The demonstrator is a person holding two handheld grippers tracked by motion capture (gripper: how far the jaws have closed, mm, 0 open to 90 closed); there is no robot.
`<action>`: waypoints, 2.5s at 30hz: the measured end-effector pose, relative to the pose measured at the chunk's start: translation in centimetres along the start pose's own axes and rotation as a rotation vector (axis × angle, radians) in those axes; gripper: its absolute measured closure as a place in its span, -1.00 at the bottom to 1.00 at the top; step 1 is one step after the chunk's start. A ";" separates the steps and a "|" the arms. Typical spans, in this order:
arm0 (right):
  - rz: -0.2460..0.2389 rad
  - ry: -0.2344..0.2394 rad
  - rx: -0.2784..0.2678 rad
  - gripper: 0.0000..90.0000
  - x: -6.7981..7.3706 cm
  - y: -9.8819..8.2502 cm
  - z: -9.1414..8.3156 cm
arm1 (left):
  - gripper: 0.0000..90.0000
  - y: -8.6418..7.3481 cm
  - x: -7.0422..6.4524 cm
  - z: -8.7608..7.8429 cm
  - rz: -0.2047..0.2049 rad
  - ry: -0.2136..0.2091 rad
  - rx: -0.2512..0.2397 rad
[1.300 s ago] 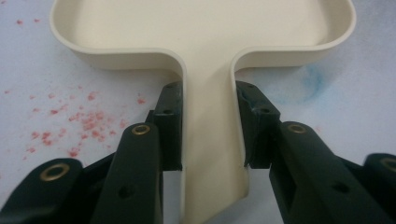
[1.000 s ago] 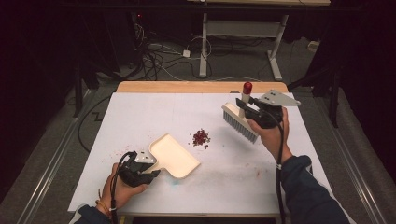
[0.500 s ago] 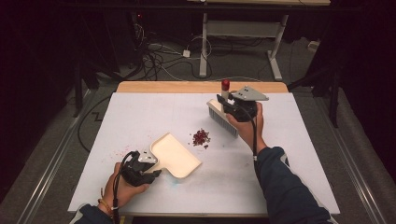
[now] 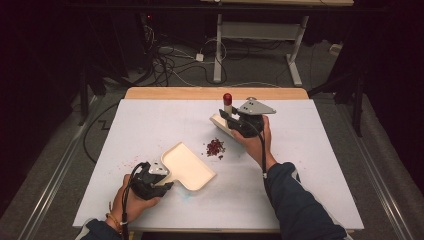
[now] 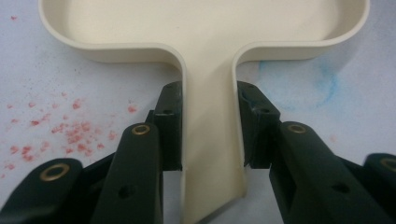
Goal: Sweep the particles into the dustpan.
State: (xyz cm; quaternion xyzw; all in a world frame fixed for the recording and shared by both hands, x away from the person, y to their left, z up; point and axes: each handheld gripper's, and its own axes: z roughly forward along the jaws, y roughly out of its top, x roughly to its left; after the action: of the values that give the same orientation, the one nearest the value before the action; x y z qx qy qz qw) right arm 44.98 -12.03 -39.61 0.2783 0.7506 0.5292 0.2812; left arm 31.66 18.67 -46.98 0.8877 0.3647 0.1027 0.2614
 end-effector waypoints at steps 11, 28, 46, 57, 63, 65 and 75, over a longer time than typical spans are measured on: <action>-0.006 0.015 0.007 0.52 2.0 -0.6 -0.5 | 0.41 0.8 0.1 -0.1 -0.021 -0.011 0.033; 0.094 0.090 -0.046 0.46 4.7 -1.4 -1.0 | 0.41 1.5 0.1 0.5 -0.033 -0.022 0.047; 0.168 0.132 -0.084 0.46 7.5 -1.1 -1.5 | 0.41 2.5 -0.5 1.3 -0.053 -0.022 0.056; 0.171 0.134 -0.090 0.48 9.9 -0.4 -1.6 | 0.41 3.0 -0.9 1.6 -0.066 -0.016 0.077; 0.156 0.153 -0.098 0.50 10.5 -0.1 -1.8 | 0.41 3.0 -1.0 1.7 -0.074 -0.010 0.073; 0.141 0.158 -0.095 0.53 10.9 0.1 -1.9 | 0.41 3.1 -1.1 1.7 -0.072 -0.007 0.075; 0.125 0.097 -0.089 0.56 10.2 0.6 -2.1 | 0.41 3.0 -1.0 1.7 -0.073 -0.011 0.069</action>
State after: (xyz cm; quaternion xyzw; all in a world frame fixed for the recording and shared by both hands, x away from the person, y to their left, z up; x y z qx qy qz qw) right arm 36.50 -5.90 -39.72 0.2862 0.7201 0.5914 0.2230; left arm 33.30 15.54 -46.78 0.8828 0.3988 0.0757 0.2363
